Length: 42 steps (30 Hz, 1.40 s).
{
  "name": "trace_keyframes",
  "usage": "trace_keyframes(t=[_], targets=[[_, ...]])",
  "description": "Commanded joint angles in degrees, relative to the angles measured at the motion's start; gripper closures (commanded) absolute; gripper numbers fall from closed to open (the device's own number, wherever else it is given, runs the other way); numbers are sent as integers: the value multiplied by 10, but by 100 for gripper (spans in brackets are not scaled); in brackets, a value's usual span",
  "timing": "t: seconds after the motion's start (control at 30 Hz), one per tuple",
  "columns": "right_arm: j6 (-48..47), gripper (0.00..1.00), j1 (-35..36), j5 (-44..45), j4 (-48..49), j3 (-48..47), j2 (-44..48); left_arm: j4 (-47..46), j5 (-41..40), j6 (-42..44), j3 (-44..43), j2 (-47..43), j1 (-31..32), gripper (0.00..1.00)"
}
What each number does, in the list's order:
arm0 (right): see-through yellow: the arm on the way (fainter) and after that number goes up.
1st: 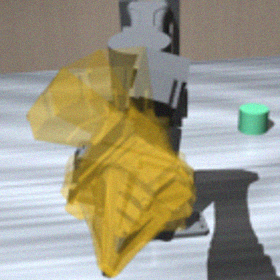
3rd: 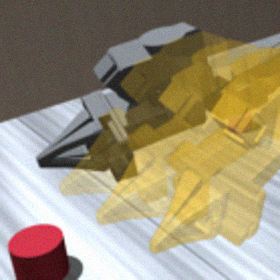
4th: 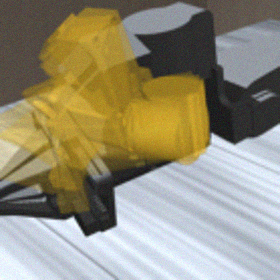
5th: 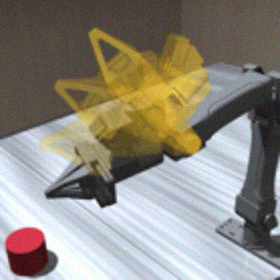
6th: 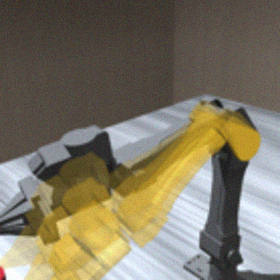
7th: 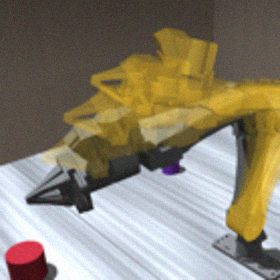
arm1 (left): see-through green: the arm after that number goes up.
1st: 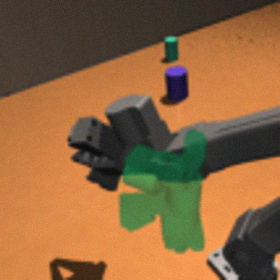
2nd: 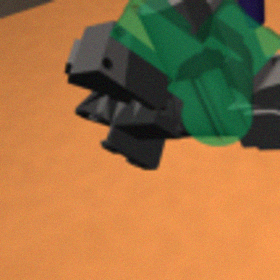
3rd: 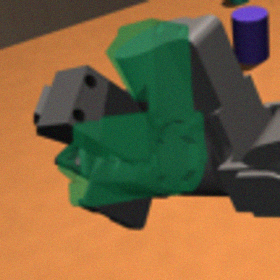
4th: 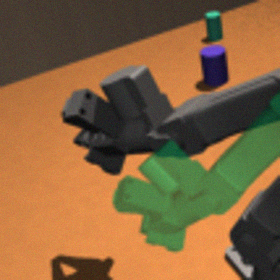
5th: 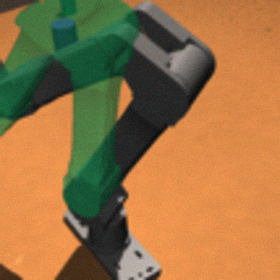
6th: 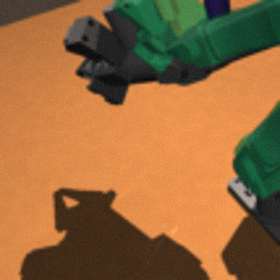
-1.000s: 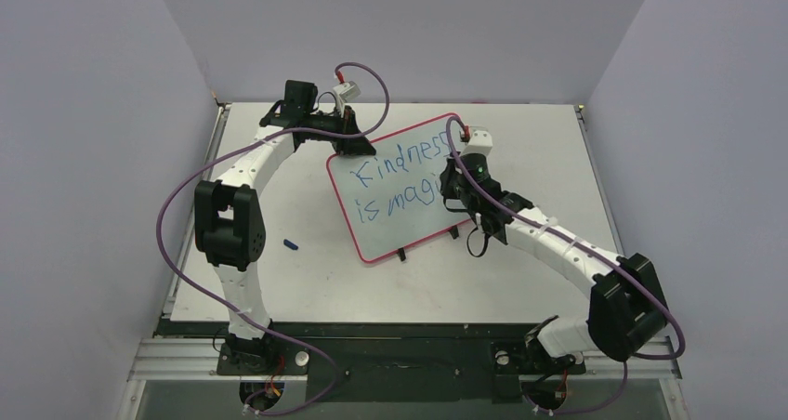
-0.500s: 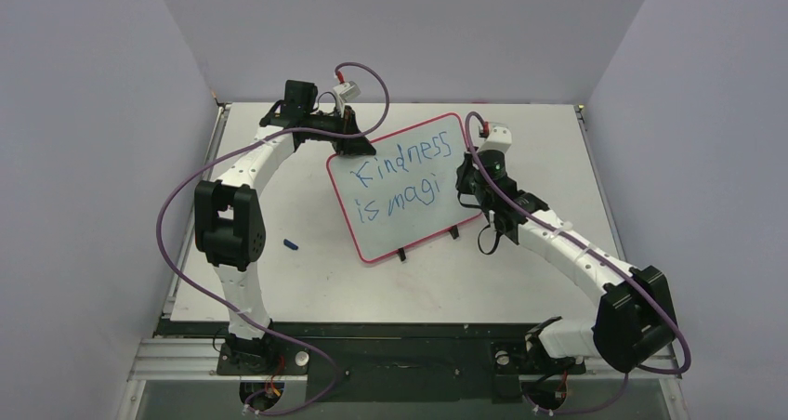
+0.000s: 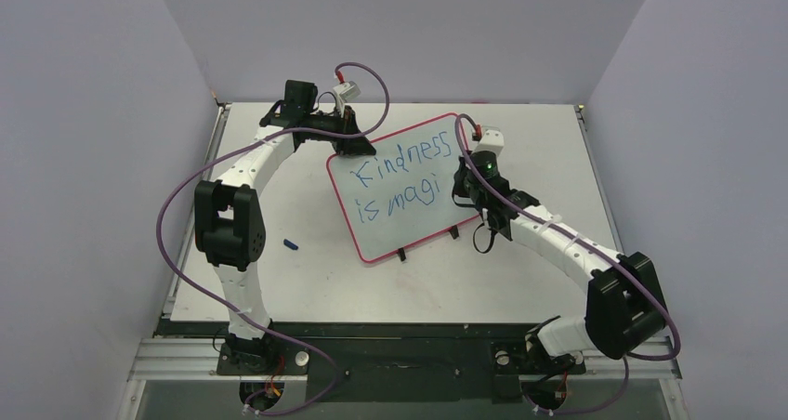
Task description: Write a sentence on the whiteboard
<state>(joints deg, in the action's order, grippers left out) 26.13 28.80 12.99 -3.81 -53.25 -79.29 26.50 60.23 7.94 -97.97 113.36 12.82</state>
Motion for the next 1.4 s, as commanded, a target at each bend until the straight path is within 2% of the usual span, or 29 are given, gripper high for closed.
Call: trace_keyframes(t=[0.0, 0.83, 1.37], targets=[[-9, 100, -5, 2, 25, -13, -8, -15, 0, 49, -3, -5, 10, 100], [-1, 100, 35, -15, 30, -33, -47, -14, 1, 50, -3, -6, 10, 100], [16, 100, 52, -6, 45, 34, -21, -15, 1, 49, -3, -7, 10, 100]])
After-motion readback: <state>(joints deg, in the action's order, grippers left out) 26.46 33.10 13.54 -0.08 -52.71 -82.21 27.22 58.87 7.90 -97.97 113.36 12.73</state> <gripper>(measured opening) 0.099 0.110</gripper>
